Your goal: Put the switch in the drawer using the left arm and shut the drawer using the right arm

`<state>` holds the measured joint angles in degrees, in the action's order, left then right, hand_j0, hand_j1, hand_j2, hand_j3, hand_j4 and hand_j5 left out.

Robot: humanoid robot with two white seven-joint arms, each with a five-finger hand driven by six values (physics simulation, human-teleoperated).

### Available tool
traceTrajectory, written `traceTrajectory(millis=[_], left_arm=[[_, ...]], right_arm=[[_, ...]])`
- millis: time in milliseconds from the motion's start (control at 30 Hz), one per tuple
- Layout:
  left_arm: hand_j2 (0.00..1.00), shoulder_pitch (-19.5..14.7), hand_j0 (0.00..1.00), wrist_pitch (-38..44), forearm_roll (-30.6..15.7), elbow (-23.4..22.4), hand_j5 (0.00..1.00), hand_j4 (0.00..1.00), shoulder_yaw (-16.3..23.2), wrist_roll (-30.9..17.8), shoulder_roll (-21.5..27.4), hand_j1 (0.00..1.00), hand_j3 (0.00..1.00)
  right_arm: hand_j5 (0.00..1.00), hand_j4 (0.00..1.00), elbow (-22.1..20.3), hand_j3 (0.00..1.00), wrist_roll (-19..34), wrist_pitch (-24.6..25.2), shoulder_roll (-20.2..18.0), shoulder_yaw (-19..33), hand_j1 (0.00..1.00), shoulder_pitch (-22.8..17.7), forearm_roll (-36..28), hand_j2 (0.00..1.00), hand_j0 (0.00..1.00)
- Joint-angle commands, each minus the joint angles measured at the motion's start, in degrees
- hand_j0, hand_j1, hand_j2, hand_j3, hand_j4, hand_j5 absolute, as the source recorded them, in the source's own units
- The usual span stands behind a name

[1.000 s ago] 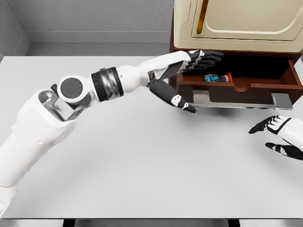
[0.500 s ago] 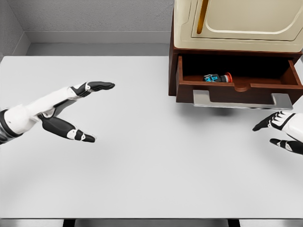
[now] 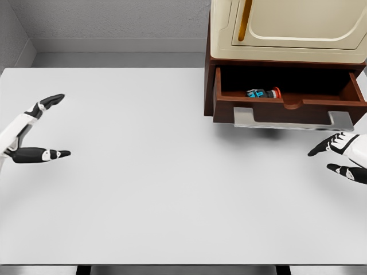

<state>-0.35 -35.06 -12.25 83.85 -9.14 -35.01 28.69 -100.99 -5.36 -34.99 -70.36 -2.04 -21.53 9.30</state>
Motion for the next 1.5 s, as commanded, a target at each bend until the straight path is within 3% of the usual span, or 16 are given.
traceTrajectory(millis=[0,400,867,1067,1233,1467], left_arm=[[1.0,0.0,1.0,0.06,-0.23,-0.7,1.0,1.0,-0.97,0.01,-0.83,1.0,1.0],[1.0,-0.26,1.0,0.06,-0.23,-0.88,1.0,1.0,-1.05,0.01,-2.5,1.0,1.0],[1.0,-0.18,1.0,0.06,-0.23,-0.53,1.0,1.0,-0.97,0.01,-3.29,1.0,1.0],[1.0,-0.18,1.0,0.06,-0.23,-0.7,1.0,1.0,-1.05,0.01,-3.29,1.0,1.0],[1.0,-0.18,1.0,0.06,-0.23,-0.79,1.0,1.0,-0.97,0.01,-3.29,1.0,1.0],[1.0,-0.26,1.0,0.06,-0.23,-0.79,1.0,1.0,-0.97,0.01,-3.38,1.0,1.0]], right_arm=[[0.64,0.64,-0.08,0.64,-0.09,-0.01,-0.13,0.02,0.64,0.0,-0.51,0.64,0.64],[0.64,0.64,-0.08,0.64,-0.09,-0.01,-0.31,-0.07,0.64,3.78,-4.11,0.64,0.64],[0.64,0.64,-0.17,0.64,0.43,-0.01,-2.24,-0.07,0.64,-0.88,-2.8,0.64,0.64],[0.64,0.64,-0.26,0.64,0.17,-0.01,-1.01,-0.07,0.64,0.17,-2.97,0.64,0.64],[0.64,0.64,-0.17,0.64,0.26,-0.01,2.85,-0.16,0.64,2.02,-2.97,0.64,0.64],[0.64,0.64,-0.17,0.64,0.17,-0.01,3.12,-0.16,0.64,2.81,-2.53,0.64,0.64]])
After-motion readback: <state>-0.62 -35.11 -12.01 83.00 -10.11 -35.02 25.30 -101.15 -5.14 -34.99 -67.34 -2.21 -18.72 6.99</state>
